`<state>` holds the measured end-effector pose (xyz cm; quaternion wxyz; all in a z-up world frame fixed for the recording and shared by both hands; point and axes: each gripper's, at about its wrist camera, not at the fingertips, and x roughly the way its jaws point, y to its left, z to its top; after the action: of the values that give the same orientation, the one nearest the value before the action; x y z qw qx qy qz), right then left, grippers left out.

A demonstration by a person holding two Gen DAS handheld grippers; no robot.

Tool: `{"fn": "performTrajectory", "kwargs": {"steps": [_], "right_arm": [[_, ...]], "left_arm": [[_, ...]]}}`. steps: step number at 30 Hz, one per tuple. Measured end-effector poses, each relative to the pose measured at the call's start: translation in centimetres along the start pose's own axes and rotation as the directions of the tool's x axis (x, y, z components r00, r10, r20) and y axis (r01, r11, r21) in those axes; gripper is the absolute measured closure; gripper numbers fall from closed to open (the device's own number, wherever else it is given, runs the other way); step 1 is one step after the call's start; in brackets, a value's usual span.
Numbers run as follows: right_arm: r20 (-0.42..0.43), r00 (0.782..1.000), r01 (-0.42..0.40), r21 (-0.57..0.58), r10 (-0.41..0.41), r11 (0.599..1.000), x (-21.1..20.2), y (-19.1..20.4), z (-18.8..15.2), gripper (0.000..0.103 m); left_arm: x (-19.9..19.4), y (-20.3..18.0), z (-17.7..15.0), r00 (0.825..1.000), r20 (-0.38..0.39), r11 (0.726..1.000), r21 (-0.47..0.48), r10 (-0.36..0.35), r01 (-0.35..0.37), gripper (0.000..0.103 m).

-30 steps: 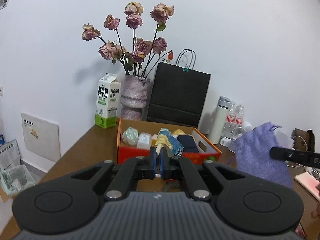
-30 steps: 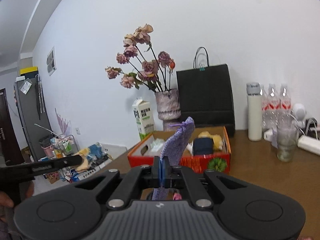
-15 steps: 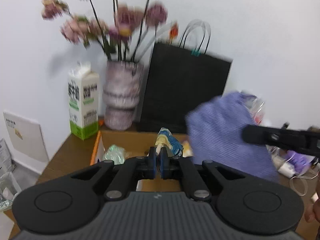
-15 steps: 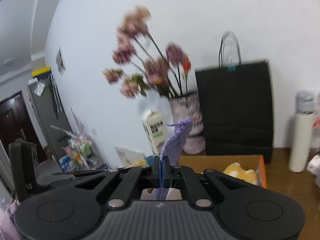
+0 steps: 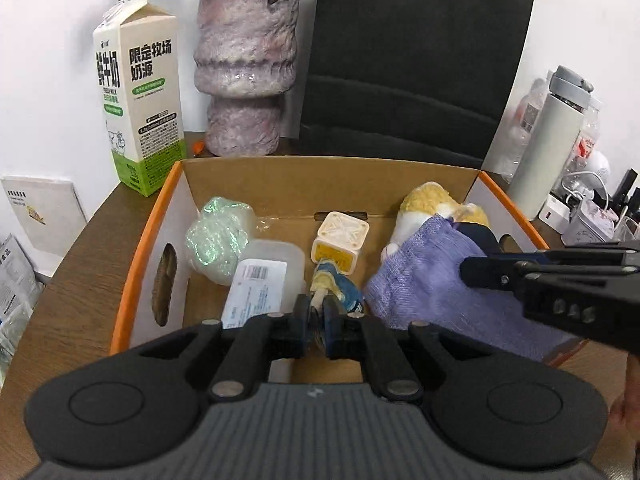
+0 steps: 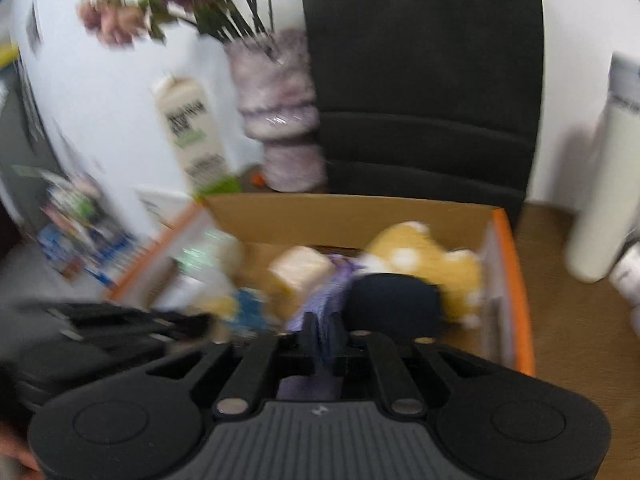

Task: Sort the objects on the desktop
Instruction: 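Carry cloth and figurine into the cardboard box and open both tools, then withdraw both tools from the box back to the table items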

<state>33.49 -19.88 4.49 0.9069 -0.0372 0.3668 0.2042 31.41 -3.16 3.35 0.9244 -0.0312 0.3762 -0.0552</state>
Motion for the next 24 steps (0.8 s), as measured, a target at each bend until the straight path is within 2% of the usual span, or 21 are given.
{"fn": "performTrajectory", "kwargs": {"steps": [1, 2, 3, 4, 5, 6, 8, 9, 12, 16, 20, 24], "right_arm": [[-0.007, 1.000, 0.019, -0.009, -0.019, 1.000, -0.1, 0.0, 0.1, 0.087], [-0.013, 1.000, 0.028, -0.005, -0.028, 1.000, -0.3, -0.1, 0.1, 0.084], [-0.015, 0.999, 0.028, 0.007, -0.028, 1.000, -0.8, -0.2, 0.1, 0.080], [-0.009, 1.000, 0.027, 0.023, -0.027, 0.999, -1.4, -0.3, 0.1, 0.070], [-0.005, 1.000, 0.030, 0.034, -0.030, 0.999, -2.1, -0.5, 0.2, 0.062], [0.000, 0.999, 0.035, 0.042, -0.035, 0.998, -2.6, -0.8, 0.2, 0.057], [0.018, 0.999, 0.035, 0.049, -0.036, 0.998, -4.0, -1.0, -0.2, 0.056], [0.019, 0.999, 0.033, 0.051, -0.034, 0.998, -4.6, -1.2, -0.2, 0.056], [0.026, 0.999, 0.030, 0.056, -0.032, 0.998, -6.0, -1.0, -1.0, 0.055], [0.050, 0.998, 0.044, 0.050, -0.046, 0.998, -8.5, -0.2, -2.9, 0.051], [0.118, 0.992, 0.031, 0.022, -0.034, 0.999, -12.7, 0.1, -7.0, 0.034], [0.213, 0.977, 0.010, 0.024, -0.015, 1.000, -18.8, -0.9, -13.6, 0.020]], "left_arm": [[-0.3, 0.1, 0.2, 1.000, -0.001, 1.000, -0.003, 0.003, -0.003, 0.090], [-0.6, 0.3, 0.5, 1.000, 0.000, 1.000, -0.011, 0.006, -0.006, 0.084], [-1.2, 0.6, 0.7, 1.000, 0.005, 1.000, -0.024, 0.005, -0.005, 0.071], [-2.0, 0.8, 0.9, 1.000, 0.012, 0.999, -0.032, -0.002, 0.002, 0.062], [-2.6, 1.0, 1.0, 1.000, 0.019, 0.999, -0.034, -0.006, 0.007, 0.047], [-3.3, 1.1, 1.1, 1.000, 0.028, 0.999, -0.033, -0.007, 0.008, 0.044], [-4.6, 1.5, 1.1, 0.999, 0.039, 1.000, -0.031, -0.003, 0.004, 0.042], [-5.1, 1.7, 1.1, 0.999, 0.036, 0.999, -0.037, 0.002, -0.001, 0.036], [-6.4, 2.0, 0.6, 0.999, 0.035, 0.999, -0.048, 0.015, -0.013, 0.034], [-8.3, 1.7, -1.1, 0.999, 0.046, 0.999, -0.035, 0.026, -0.024, 0.024], [-10.7, 1.4, -5.1, 0.998, 0.066, 1.000, -0.005, 0.018, -0.018, 0.016], [-13.7, 1.7, -10.5, 0.994, 0.106, 0.999, 0.017, 0.025, -0.027, 0.011]]}}
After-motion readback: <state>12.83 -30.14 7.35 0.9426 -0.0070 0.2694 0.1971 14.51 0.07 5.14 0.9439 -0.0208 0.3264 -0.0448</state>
